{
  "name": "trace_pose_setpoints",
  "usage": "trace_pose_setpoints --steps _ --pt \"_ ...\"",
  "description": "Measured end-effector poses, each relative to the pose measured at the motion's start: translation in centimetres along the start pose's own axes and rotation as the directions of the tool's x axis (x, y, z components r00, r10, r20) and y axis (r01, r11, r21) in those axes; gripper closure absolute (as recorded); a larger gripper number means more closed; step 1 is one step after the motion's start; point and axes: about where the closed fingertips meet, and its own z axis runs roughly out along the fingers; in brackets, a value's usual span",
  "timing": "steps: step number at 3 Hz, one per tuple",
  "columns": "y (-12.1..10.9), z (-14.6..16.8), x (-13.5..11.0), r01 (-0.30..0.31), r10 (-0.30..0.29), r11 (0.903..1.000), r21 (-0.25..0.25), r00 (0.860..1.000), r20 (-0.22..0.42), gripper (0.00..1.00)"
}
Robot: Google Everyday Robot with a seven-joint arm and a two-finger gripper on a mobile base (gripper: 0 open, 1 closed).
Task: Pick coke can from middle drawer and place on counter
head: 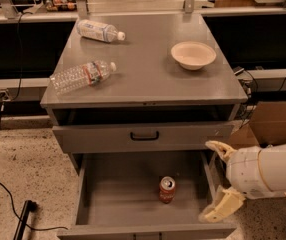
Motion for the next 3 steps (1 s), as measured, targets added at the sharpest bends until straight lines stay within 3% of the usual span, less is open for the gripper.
trace_pose_setpoints --steps 1,2,3 --pt "-0.8 4.6 2.1 -0.066 0.051 0.9951 0.073 0.98 0.195 0.0" --pt "-1.5 6.6 3.9 -0.061 0.035 0.9929 0.102 0.971 0.235 0.0" --pt "-1.8 8.2 4.1 -0.048 0.037 0.9965 0.069 0.988 0.148 0.0"
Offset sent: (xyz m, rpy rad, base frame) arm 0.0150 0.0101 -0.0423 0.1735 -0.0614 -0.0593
